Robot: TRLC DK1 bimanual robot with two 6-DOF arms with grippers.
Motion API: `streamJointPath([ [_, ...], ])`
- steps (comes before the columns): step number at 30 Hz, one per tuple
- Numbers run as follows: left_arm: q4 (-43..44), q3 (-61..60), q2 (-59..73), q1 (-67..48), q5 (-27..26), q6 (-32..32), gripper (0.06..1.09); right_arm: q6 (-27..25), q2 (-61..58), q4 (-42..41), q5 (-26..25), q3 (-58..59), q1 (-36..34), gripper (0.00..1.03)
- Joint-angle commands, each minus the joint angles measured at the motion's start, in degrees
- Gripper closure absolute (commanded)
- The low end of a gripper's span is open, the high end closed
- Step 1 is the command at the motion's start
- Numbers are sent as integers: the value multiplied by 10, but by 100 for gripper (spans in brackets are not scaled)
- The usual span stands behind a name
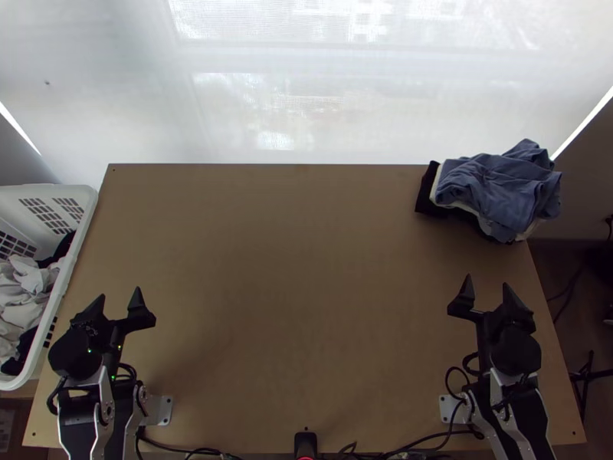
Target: Fold the t-shirt
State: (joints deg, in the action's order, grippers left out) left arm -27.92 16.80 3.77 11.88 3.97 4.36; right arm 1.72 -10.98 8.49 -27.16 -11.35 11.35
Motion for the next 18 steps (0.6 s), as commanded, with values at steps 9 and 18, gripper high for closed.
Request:
streamJointPath([
  [9, -1, 67, 101, 43, 28, 55, 10, -69, -149, 87, -18, -137, -21, 5],
  [18, -6, 225, 306, 127, 30, 67, 10, -204, -237, 184, 83, -267, -27, 5],
])
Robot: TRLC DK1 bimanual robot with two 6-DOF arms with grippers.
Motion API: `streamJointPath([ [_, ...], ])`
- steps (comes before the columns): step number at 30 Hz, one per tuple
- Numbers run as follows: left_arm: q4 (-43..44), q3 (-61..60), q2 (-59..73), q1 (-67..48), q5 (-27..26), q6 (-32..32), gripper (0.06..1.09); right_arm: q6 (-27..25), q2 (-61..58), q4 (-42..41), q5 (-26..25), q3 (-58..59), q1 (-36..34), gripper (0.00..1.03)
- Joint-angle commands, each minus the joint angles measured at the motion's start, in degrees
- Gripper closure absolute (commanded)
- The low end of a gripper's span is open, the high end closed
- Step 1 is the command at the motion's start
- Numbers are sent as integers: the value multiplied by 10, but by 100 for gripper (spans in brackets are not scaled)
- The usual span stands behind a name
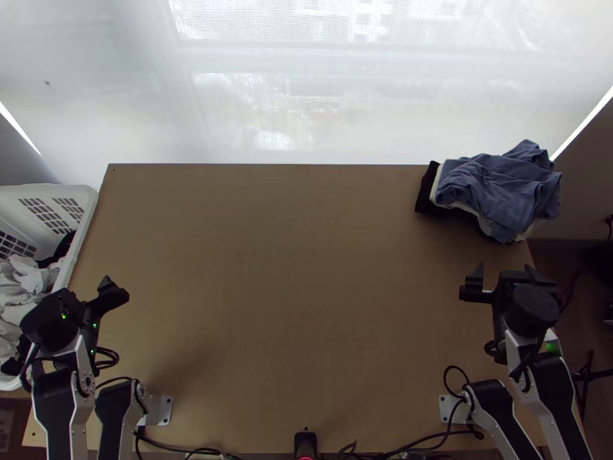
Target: Fold the t-shirt
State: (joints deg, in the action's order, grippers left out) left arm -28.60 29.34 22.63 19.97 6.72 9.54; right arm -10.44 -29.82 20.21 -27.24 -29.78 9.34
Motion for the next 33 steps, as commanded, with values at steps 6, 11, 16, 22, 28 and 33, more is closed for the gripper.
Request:
streamJointPath([
  [6, 14, 185, 202, 64, 59, 37, 10, 76, -97, 144, 212, -160, -46, 5],
  [11, 9, 211, 244, 74, 62, 18, 11, 78, -217, 215, 242, -233, -53, 5],
  [16, -11, 254, 312, 74, 58, -28, 11, 67, -328, 273, 230, -249, -35, 5],
  [22, -52, 336, 435, 125, 58, -66, 11, 15, -375, 244, 223, -240, -19, 5],
  [28, -11, 383, 559, 193, 58, -101, 11, -23, -424, 244, 194, -270, 9, 5],
  [33, 37, 418, 668, 244, 58, -110, 11, -30, -460, 321, 190, -341, 16, 5],
])
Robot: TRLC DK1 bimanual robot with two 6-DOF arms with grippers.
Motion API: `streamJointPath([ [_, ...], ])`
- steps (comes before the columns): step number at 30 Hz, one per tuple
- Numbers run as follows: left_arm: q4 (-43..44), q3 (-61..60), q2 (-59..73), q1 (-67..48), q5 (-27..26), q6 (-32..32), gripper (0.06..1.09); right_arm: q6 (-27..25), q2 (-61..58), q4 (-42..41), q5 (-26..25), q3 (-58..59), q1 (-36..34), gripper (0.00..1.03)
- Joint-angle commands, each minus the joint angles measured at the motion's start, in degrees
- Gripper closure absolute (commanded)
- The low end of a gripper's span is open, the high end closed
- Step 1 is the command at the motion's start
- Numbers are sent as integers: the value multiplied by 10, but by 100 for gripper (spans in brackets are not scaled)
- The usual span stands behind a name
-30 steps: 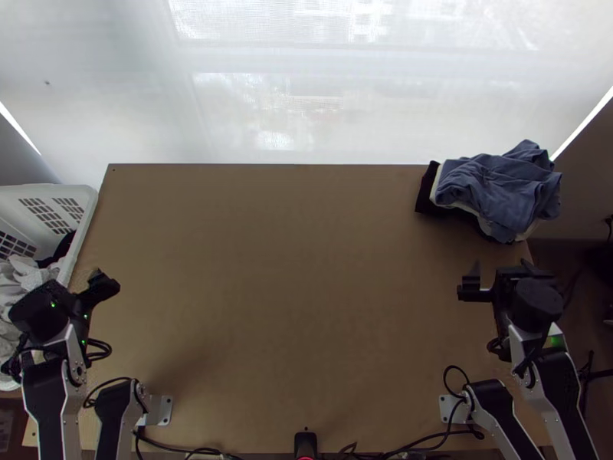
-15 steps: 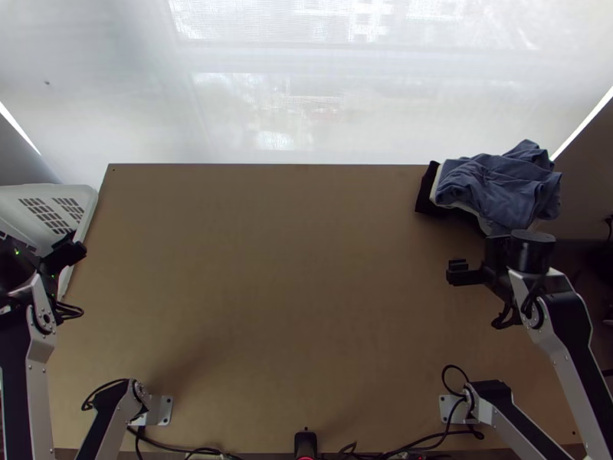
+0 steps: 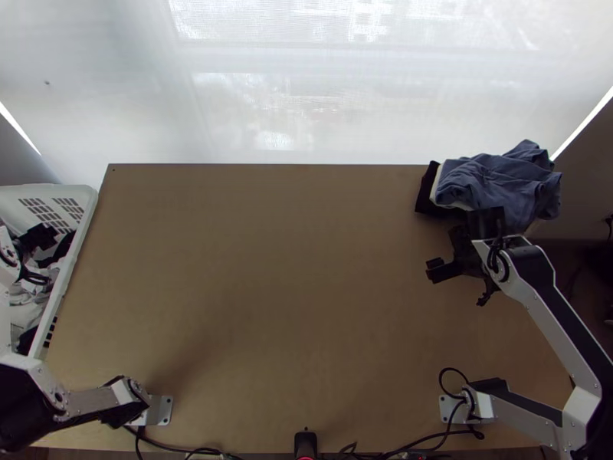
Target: Fold the t-shirt
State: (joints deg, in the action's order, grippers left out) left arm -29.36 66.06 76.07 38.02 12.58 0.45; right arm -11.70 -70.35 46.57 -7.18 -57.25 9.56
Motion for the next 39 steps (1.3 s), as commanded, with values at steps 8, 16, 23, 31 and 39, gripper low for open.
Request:
streamJointPath([
  [8, 83, 136, 314, 101, 1, -20, 11, -31, -62, 108, -38, -149, 9, 7],
  [16, 92, 206, 441, 113, 0, -7, 14, -48, -13, 105, -86, -165, 0, 6],
  [23, 110, 253, 530, 108, 1, -6, 13, -46, -8, 106, -86, -163, 3, 6],
  [31, 105, 306, 581, 99, 3, -3, 17, -45, -4, 111, -86, -154, 4, 6],
  [39, 101, 315, 590, 96, 1, -5, 64, -38, -2, 111, -86, -137, 1, 6],
])
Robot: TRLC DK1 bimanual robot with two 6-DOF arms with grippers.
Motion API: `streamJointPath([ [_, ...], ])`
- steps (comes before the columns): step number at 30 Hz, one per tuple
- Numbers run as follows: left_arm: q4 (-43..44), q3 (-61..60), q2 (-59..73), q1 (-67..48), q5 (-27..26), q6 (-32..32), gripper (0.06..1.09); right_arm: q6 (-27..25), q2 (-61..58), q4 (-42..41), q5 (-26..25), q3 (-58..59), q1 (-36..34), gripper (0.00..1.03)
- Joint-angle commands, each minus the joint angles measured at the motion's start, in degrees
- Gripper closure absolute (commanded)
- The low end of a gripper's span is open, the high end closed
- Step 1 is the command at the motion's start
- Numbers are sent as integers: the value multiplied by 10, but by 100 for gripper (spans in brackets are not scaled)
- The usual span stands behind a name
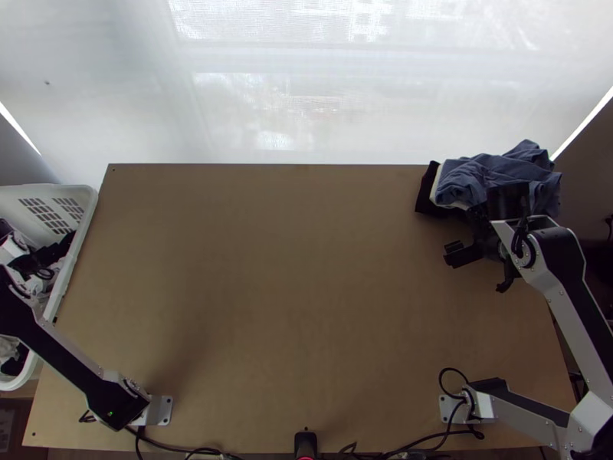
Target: Fold the t-shirt
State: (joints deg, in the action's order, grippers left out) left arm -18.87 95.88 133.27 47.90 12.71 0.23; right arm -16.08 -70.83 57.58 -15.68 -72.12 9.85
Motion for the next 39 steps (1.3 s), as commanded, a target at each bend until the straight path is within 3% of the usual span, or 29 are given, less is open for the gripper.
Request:
streamJointPath([
  [1, -5, 18, 19, -2, -1, -4, 66, 6, 3, 1, -1, 14, -3, 6],
  [4, -14, 26, 22, 1, -14, -6, 80, 6, 8, 1, -1, 19, -4, 6],
  [15, -13, 29, 14, 15, -37, -18, 105, 10, 10, 0, -1, 16, -5, 6],
  [26, -35, 35, -91, 19, -59, 23, 105, 16, 10, 0, -1, 16, -5, 6],
  [33, -99, 93, -188, 11, -109, 48, 105, 18, 12, -4, -1, 9, -5, 6],
  [39, -116, 163, -267, -3, -114, 67, 105, 21, 15, -5, -1, -1, -5, 6],
])
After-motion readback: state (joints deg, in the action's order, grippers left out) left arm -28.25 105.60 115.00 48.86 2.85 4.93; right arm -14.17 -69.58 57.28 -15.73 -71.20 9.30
